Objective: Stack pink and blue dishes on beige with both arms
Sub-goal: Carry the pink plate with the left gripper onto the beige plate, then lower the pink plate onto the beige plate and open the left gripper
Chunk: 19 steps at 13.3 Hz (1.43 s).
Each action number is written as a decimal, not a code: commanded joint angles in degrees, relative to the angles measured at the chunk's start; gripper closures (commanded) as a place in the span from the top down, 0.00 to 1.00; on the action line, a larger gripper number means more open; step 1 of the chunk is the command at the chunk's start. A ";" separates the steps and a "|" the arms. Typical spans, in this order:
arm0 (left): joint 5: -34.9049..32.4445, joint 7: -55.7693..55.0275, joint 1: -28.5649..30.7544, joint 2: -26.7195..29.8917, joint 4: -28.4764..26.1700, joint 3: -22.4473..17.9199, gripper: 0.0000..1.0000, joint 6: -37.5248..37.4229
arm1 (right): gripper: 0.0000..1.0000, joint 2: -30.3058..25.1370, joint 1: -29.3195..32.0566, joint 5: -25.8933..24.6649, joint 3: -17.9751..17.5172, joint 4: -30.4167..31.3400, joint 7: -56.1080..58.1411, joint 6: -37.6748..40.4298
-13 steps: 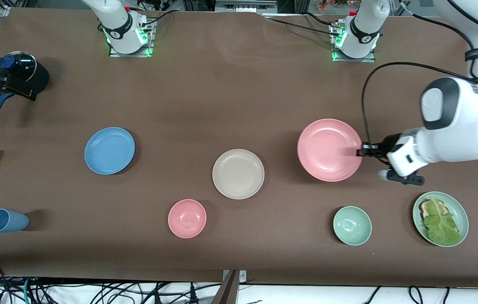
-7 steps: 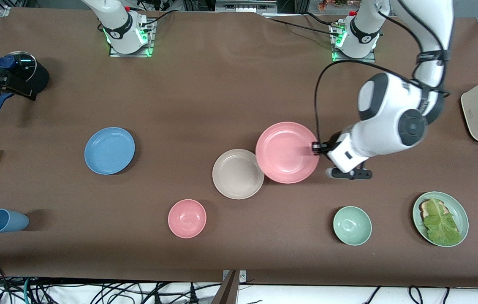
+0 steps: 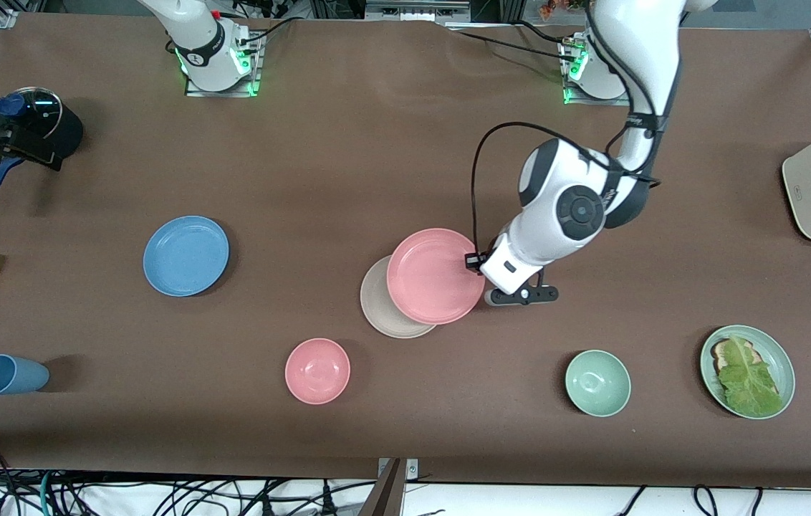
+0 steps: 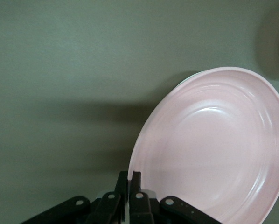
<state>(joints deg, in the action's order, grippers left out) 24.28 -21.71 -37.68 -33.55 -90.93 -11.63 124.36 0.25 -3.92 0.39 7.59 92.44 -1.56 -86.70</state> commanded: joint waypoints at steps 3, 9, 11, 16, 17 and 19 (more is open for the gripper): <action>-1.34 -6.31 -4.50 -4.50 1.99 -0.85 0.00 4.57 | 1.00 -0.25 0.06 0.57 0.15 -0.24 0.42 0.65; -1.52 -7.20 -5.74 -6.70 1.81 -0.85 0.00 8.18 | 1.00 -0.16 0.14 0.57 0.15 -0.24 0.42 0.65; -1.52 -7.20 -5.74 -7.66 1.90 -0.85 0.00 8.35 | 1.00 -0.16 0.06 0.57 0.15 -0.33 0.42 0.65; -1.52 -7.20 -5.65 -8.45 1.98 -0.85 0.00 9.15 | 1.00 -0.16 0.15 0.57 0.15 -0.24 0.42 0.65; -1.43 -7.20 -5.65 -8.72 1.99 -0.85 0.00 9.23 | 1.00 -0.16 0.06 0.57 0.15 -0.24 0.42 0.65; -1.52 -7.20 -5.57 -9.42 3.21 -0.94 0.00 9.15 | 1.00 -0.07 -0.03 0.49 0.15 -0.33 0.60 0.65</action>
<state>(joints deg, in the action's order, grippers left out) 24.28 -27.58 -42.76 -41.18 -90.54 -11.92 133.69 0.26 -3.93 0.39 7.59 92.44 -1.56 -86.68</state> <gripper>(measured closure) 0.952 0.000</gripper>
